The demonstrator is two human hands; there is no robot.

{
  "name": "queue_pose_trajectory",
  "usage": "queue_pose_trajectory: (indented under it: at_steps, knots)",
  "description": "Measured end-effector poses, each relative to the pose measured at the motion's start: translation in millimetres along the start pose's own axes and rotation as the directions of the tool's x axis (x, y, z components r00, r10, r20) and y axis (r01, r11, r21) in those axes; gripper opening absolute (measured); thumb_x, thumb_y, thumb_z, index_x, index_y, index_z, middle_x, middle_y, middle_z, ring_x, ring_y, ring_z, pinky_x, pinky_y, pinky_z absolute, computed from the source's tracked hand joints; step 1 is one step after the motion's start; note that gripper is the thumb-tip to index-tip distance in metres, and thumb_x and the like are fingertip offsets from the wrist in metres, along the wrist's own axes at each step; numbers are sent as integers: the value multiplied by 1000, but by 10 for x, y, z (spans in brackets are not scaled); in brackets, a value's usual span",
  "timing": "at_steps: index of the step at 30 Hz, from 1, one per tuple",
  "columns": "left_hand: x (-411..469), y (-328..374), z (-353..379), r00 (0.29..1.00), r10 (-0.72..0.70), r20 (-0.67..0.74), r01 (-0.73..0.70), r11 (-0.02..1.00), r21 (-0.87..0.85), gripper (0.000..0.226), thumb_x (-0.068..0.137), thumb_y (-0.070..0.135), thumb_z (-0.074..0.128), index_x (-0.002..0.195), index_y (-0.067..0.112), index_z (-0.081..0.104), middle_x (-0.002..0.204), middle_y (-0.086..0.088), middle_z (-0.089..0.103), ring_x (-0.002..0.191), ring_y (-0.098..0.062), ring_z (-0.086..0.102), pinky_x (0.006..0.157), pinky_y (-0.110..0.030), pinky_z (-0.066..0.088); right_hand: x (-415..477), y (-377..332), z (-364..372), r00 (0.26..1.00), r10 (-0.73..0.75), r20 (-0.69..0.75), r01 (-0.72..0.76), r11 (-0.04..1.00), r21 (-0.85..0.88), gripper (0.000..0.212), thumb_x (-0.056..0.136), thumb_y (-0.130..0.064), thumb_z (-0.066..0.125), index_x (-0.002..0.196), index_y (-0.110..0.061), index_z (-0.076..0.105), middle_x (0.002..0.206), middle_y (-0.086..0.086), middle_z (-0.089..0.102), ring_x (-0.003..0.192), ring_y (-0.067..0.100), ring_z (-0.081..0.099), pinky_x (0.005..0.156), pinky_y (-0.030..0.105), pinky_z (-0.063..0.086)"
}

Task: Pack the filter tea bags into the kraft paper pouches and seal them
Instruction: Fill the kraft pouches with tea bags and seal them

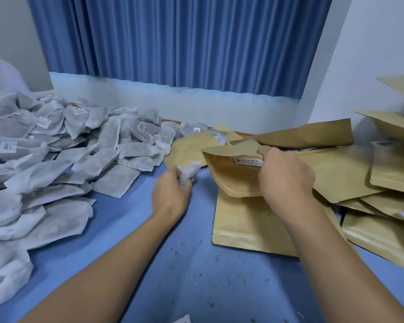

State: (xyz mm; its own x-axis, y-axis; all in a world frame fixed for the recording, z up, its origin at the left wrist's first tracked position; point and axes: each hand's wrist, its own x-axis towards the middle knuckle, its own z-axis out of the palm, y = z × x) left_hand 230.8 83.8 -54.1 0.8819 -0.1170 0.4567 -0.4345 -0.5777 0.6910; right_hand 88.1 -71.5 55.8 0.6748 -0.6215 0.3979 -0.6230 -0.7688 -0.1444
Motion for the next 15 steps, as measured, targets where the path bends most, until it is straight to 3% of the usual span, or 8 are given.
queue_pose_trajectory:
  at_steps: [1,3,5,7,9,11,13,15]
  knots:
    - [-75,90,-94,996,-18,-85,1,981,-192,14,85,24,64,84,18,51,80,4,59,76,-21,57,65,-35,47,-4,3,-1,1000,6,3,-6,1000,3,50,81,1,41,115,-30,59,79,3,45,78,32,47,65,33,38]
    - [-245,292,-314,936,151,-317,-276,875,-398,20,80,18,68,80,17,48,76,6,52,69,-14,49,63,-22,40,-18,-10,-6,1000,3,12,-3,1000,11,48,81,1,42,115,-28,59,85,5,51,78,32,47,65,32,38]
    - [-467,462,-460,788,477,-390,-600,737,-311,19,78,17,66,81,12,47,76,1,49,67,-17,46,60,-21,37,-29,-37,-17,1000,-4,31,4,1000,11,47,82,1,42,116,-28,57,98,9,59,82,32,47,66,33,39]
    - [-662,568,-435,641,736,-219,-765,636,-103,19,79,22,61,83,15,44,76,-2,48,64,-19,43,51,-25,32,-36,-51,-50,999,-8,48,8,1000,8,45,84,0,43,117,-28,57,107,10,62,88,33,51,68,34,40]
    - [-714,719,-307,706,703,89,-708,699,96,20,86,30,53,85,19,37,82,-3,52,66,-26,49,49,-33,30,-54,-65,-77,998,-28,54,27,1000,13,37,86,-3,44,111,-27,58,109,10,63,96,34,58,68,34,40]
    - [-543,935,-124,831,433,350,-499,858,122,13,98,28,47,90,19,42,97,-8,61,84,-33,58,60,-39,42,-95,-97,-89,995,-71,65,70,997,23,30,85,-4,45,101,-27,56,109,9,63,102,35,59,68,33,38]
    - [-245,1153,44,855,225,467,-216,974,-74,13,101,17,48,105,10,58,109,-13,64,102,-32,60,87,-42,50,-139,-149,-104,992,-112,65,111,993,28,30,85,-5,45,101,-27,57,111,7,63,103,34,60,68,32,37]
    - [-22,1297,140,836,130,534,12,967,-255,25,103,10,45,123,5,59,118,-15,61,114,-30,56,103,-33,44,-154,-188,-118,991,-121,49,119,992,28,43,86,-5,44,116,-30,60,113,6,63,103,34,60,68,32,36]
